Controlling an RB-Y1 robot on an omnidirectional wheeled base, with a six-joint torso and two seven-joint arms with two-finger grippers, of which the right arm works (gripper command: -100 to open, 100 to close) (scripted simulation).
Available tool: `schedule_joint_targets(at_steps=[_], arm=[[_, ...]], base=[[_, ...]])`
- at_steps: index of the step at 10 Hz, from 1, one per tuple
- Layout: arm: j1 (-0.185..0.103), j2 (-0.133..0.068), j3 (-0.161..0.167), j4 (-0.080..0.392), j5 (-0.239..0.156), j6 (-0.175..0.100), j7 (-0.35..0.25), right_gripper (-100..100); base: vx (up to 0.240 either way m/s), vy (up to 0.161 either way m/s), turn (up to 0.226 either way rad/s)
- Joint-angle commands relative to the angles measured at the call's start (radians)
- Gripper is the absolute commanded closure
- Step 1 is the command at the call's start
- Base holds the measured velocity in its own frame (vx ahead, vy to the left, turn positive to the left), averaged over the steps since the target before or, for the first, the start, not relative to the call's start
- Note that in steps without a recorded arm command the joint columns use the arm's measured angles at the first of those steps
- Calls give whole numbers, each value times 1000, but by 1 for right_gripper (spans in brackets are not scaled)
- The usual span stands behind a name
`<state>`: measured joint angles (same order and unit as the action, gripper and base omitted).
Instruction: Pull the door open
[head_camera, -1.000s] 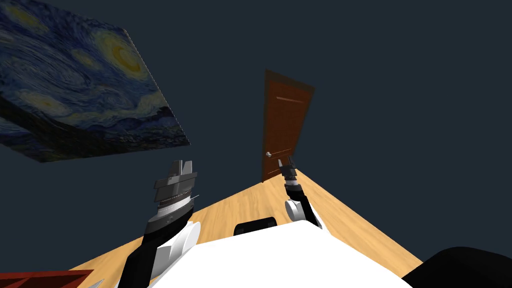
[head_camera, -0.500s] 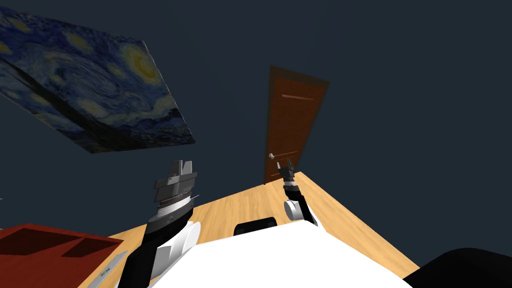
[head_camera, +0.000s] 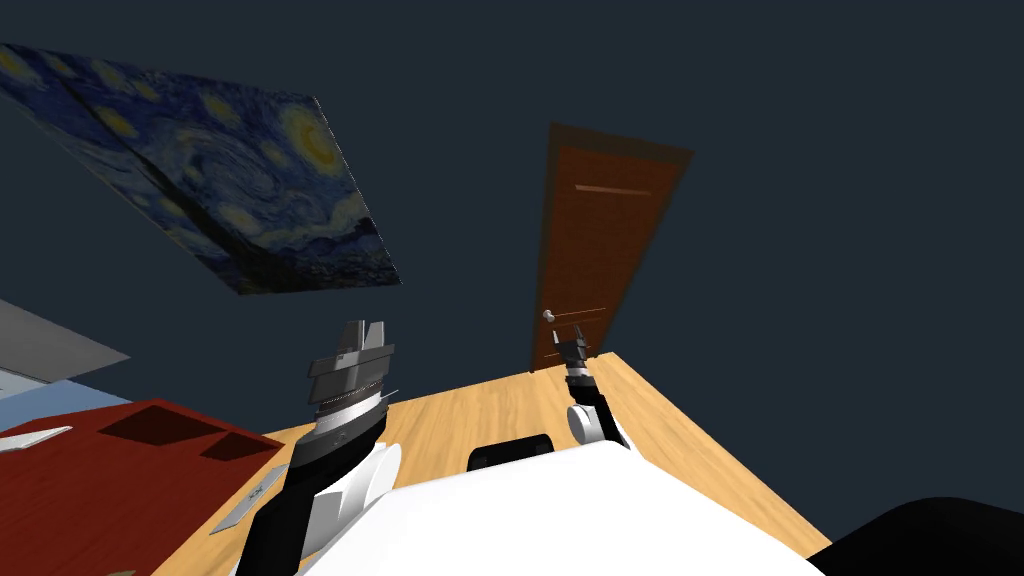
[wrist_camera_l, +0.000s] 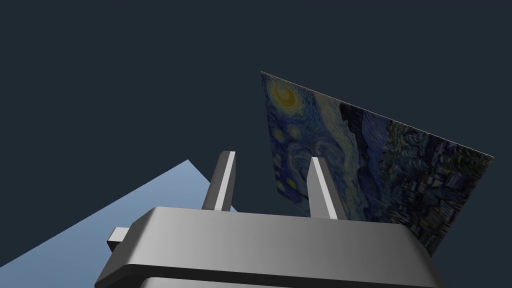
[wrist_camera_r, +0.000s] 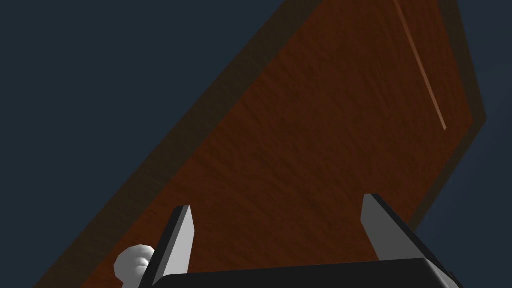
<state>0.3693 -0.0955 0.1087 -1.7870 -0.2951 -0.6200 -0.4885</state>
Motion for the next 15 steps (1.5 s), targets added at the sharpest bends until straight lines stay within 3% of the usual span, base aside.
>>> schedule_joint_targets(at_steps=[1,3,4,7,8,11,12,15], arm=[[-10,0,4,35,-15,-9,-20,-100],[-28,-13,11,99,-66,-31,-81,-100],[-28,-13,11,108,-66,-31,-82,-100],[-55,-32,23,205,-144,-65,-172,-100],[-55,-32,23,219,-144,-65,-177,-100],[-81,-50,34,320,-221,-99,-271,-100],[-81,-50,34,328,-221,-99,-271,-100],[-107,-67,45,423,-296,-131,-358,-100]], base=[[43,-99,52],[32,-72,170],[36,-72,85],[27,-94,185],[25,-87,73],[34,-102,189],[17,-86,73],[22,-99,180]])
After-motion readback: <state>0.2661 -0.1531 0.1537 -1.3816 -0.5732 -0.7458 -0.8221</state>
